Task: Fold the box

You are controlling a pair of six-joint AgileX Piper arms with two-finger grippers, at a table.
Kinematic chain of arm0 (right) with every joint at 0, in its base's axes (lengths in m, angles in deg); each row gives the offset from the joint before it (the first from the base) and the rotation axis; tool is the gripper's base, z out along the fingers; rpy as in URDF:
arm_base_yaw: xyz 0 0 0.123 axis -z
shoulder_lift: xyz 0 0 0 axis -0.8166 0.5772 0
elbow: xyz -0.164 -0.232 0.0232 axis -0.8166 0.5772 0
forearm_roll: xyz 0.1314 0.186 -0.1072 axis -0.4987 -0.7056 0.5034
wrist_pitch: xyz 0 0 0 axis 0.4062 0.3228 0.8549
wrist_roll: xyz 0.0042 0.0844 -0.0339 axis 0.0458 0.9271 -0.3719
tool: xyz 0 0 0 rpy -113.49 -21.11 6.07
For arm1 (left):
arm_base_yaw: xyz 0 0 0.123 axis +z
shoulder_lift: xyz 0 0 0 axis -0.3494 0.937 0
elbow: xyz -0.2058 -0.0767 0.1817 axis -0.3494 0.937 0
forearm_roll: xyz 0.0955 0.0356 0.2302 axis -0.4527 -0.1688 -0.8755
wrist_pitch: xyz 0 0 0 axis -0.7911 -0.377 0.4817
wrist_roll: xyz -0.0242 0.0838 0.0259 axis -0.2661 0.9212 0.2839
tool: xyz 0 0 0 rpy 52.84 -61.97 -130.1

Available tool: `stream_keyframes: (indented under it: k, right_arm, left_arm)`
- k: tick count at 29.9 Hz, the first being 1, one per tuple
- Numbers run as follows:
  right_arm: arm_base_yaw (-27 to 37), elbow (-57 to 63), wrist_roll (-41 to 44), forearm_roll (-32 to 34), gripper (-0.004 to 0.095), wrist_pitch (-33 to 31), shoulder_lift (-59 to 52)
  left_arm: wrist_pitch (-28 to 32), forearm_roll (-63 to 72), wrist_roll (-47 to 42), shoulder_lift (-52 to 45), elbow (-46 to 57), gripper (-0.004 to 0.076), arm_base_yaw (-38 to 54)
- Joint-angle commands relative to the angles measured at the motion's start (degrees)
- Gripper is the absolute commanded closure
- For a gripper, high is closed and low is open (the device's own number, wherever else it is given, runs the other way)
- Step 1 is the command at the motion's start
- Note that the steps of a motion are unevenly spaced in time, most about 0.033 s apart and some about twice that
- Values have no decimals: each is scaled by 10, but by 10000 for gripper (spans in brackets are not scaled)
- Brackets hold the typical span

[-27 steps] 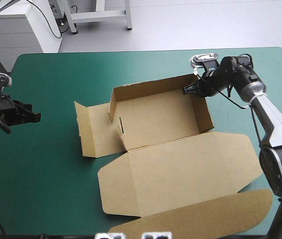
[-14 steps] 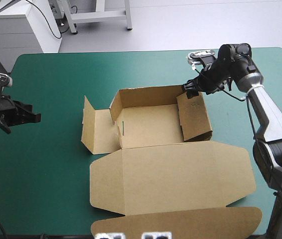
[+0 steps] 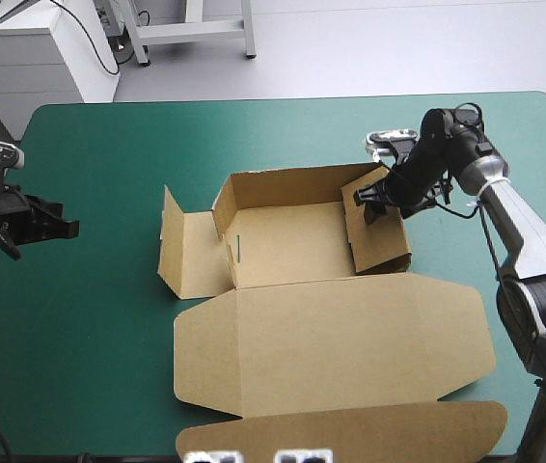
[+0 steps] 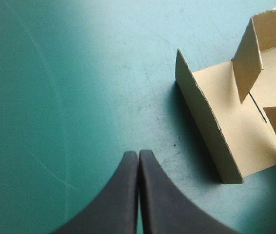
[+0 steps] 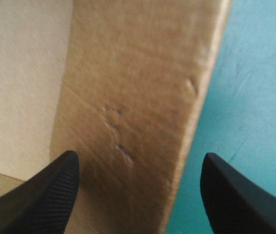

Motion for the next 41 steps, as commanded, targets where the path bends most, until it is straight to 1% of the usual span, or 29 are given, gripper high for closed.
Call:
stream_keyframes:
  k: [1,3,4,6,9,10,11,12,17,20,23,27,33,41]
  right_arm:
    - [2,25,-19,-5,260,-9,-36]
    - [2,39,-20,-4,295,-7,-36]
    - [2,44,-23,-3,335,-4,-36]
    - [2,44,-23,4,454,3,-36]
    - [2,44,-27,13,732,11,-36]
    - [2,44,-33,14,858,13,-36]
    - [2,44,-42,14,927,14,-36]
    - [2,44,-48,14,916,15,-36]
    - [2,34,-59,14,928,12,-37]
    - [4,9,-60,14,928,-8,-41]
    - [4,-22,-59,17,928,-9,-59]
    - [4,-52,-60,44,928,-9,-94]
    - [4,-55,-60,87,928,-9,-171]
    - [4,-55,-45,118,928,-9,-252]
  left_arm:
    - [24,21,0,-11,-18,733,-1]
    - [24,21,0,-11,-18,733,-1]
    - [24,21,0,-11,-18,733,-1]
    - [24,21,0,-11,-18,733,-1]
    - [24,21,0,-11,-18,733,-1]
    - [24,21,0,-11,-18,733,-1]
    - [24,21,0,-11,-18,733,-1]
    - [24,21,0,-11,-18,733,-1]
    - [24,21,0,-11,-18,733,-1]
    - [23,21,-1,-11,-18,733,-1]
    - [21,20,-1,-11,-18,733,-1]
    - [19,19,-1,-11,-18,733,-1]
    - [20,19,-1,-6,-18,733,-1]
    - [18,20,-3,44,-17,733,-1]
